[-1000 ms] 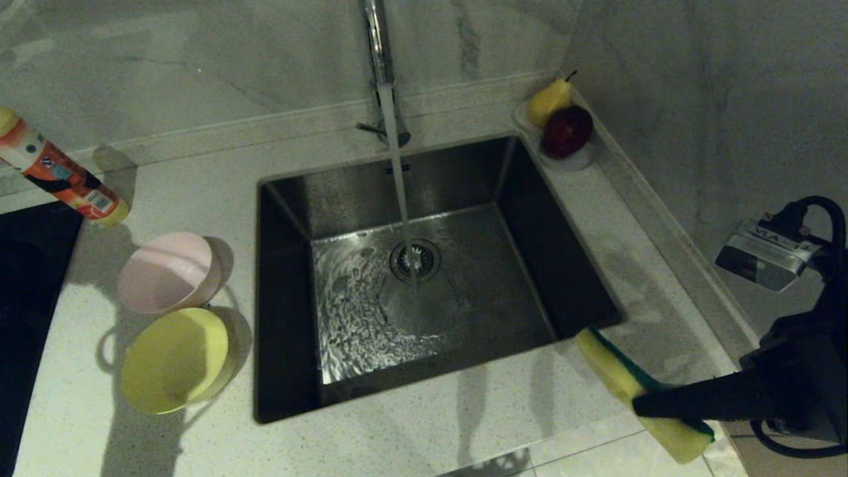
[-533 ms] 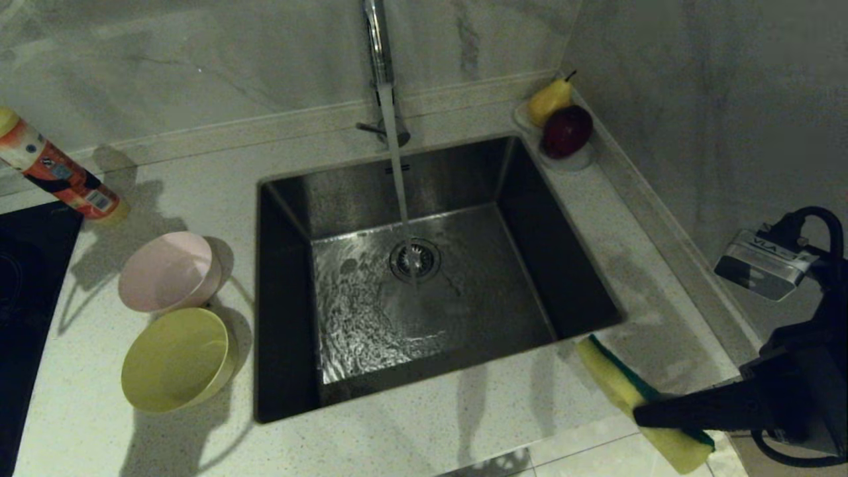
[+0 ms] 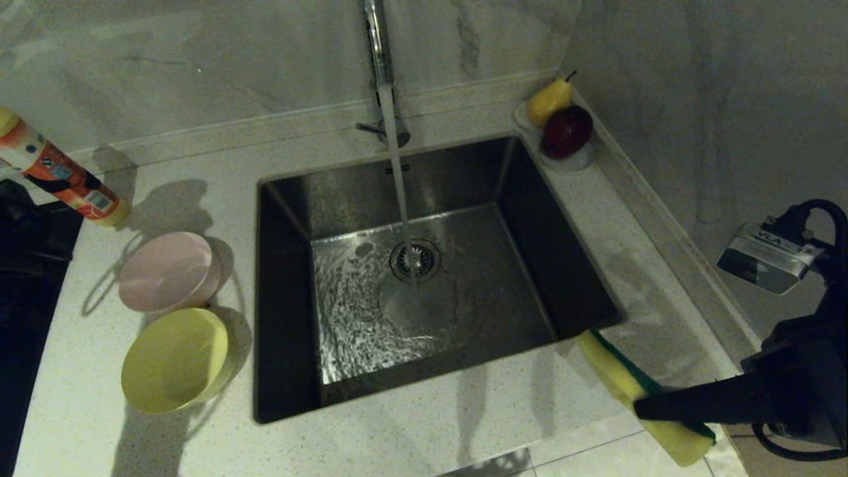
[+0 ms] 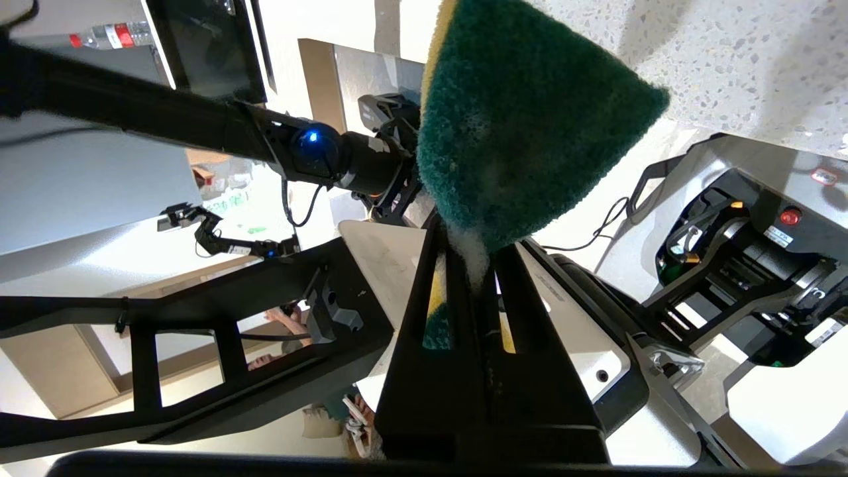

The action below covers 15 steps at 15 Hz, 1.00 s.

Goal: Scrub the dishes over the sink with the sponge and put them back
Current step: Wash the bowl

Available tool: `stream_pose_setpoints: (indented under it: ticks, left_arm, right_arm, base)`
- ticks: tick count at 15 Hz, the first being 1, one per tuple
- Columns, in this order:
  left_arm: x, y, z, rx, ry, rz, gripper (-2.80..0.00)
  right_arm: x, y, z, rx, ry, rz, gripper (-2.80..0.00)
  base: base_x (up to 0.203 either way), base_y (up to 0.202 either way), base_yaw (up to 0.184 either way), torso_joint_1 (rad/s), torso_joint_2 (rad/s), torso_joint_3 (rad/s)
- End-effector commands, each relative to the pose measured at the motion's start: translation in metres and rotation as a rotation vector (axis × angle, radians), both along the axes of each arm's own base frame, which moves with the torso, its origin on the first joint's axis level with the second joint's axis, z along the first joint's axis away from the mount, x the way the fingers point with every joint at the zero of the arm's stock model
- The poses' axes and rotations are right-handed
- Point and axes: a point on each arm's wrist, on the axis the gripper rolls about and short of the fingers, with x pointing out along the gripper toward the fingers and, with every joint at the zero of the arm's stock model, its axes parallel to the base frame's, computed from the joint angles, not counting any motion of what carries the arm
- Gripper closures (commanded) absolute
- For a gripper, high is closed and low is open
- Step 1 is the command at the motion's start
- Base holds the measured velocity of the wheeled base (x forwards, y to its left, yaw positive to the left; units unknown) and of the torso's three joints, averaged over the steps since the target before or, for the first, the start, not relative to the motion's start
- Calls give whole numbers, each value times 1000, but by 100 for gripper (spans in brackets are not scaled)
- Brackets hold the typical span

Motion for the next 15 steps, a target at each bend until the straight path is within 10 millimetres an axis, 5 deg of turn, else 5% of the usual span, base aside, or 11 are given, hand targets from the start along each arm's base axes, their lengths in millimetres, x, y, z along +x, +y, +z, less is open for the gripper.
stream_pose_setpoints:
  ticks: [1, 10, 15]
  left_arm:
    - [23, 6, -19, -38, 63, 1, -280]
    - [55, 18, -64, -84, 144, 19, -280]
    - [59, 19, -65, -87, 128, 29, -280]
  right_arm:
    - [1, 1, -1, 0, 8, 4, 0]
    - [8, 4, -4, -3, 14, 2, 0]
    - [8, 4, -3, -2, 11, 2, 0]
  base:
    - [0, 0, 0, 0, 0, 0]
    - [0, 0, 0, 0, 0, 0]
    - [0, 0, 0, 0, 0, 0]
